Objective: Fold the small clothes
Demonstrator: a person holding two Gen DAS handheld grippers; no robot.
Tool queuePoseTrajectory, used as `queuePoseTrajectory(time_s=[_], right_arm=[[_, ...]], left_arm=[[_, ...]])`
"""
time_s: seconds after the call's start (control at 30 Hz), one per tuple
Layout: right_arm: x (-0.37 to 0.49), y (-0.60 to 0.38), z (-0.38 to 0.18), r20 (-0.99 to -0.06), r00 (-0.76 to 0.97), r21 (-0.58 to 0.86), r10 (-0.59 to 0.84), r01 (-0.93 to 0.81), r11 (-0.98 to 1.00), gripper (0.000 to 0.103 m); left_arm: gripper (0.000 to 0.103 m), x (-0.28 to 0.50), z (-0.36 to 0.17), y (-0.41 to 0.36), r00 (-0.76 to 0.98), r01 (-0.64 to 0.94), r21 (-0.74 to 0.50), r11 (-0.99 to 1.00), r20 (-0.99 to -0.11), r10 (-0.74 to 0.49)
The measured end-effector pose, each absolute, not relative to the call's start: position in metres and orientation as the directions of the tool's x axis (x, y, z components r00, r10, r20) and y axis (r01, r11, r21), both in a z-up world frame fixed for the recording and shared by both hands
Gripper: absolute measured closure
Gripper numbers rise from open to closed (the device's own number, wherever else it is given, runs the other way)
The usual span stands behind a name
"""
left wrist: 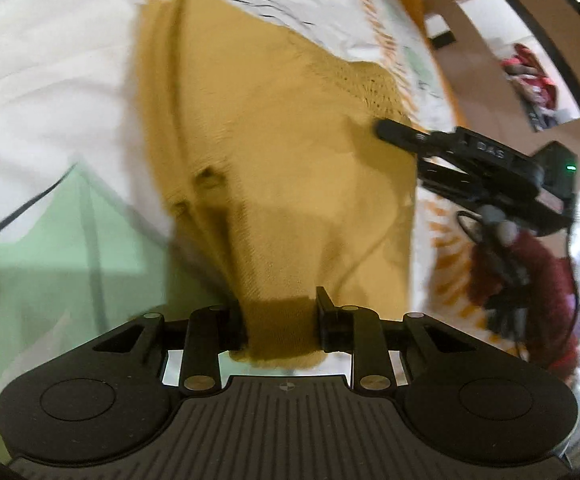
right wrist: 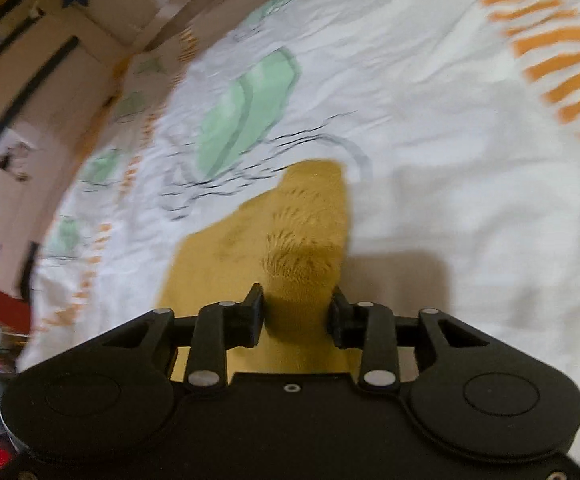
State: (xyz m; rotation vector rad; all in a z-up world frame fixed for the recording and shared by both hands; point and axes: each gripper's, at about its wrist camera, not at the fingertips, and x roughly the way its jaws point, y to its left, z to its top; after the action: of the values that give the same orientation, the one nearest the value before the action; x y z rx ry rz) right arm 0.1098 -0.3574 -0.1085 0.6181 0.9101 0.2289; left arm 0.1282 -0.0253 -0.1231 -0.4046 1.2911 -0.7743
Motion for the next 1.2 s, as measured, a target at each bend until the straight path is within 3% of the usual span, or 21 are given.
queuePoseTrajectory(time_s=[0.33, 0.47, 0.57, 0.67, 0.9, 1.07, 1.2], right_arm=[[0.089, -0.373, -0.106, -0.622, 0.702, 0.567, 0.347, 0.098, 0.818, 0.056], [0.081, -0.376, -0.101, -0.59, 0.731, 0.561, 0.343, 0.067, 0.825, 0.041], [0.077, -0.374, -0.095, -0.579, 0.746, 0.537, 0.328, 0.046, 0.842, 0.039], [0.075, -0.373, -0.091, -0.571, 0.765, 0.504, 0.299, 0.039, 0.863, 0.03], [0.075, -0.377, -0.089, -0.565, 0.784, 0.48, 0.258, 0.058, 0.875, 0.027], [0.078, -0.378, -0.093, -0.587, 0.78, 0.443, 0.216, 0.085, 0.893, 0.027], [0.081, -0.377, -0.096, -0.603, 0.777, 0.401, 0.181, 0.1, 0.911, 0.026]], left_arm=[[0.072, 0.098, -0.118, -0.02, 0.255, 0.317, -0.549, 0.774, -0.737, -0.627], [0.072, 0.082, -0.101, -0.031, 0.336, 0.328, -0.489, 0.809, -0.74, -0.583], [0.072, 0.065, -0.082, -0.028, 0.415, 0.369, -0.421, 0.829, -0.723, -0.552], [0.071, 0.059, -0.059, -0.029, 0.497, 0.395, -0.371, 0.84, -0.683, -0.536], [0.07, 0.083, -0.032, -0.052, 0.557, 0.399, -0.38, 0.835, -0.623, -0.55], [0.066, 0.112, -0.048, -0.065, 0.602, 0.357, -0.323, 0.876, -0.638, -0.481], [0.066, 0.135, -0.08, -0.067, 0.598, 0.282, -0.272, 0.92, -0.7, -0.39]])
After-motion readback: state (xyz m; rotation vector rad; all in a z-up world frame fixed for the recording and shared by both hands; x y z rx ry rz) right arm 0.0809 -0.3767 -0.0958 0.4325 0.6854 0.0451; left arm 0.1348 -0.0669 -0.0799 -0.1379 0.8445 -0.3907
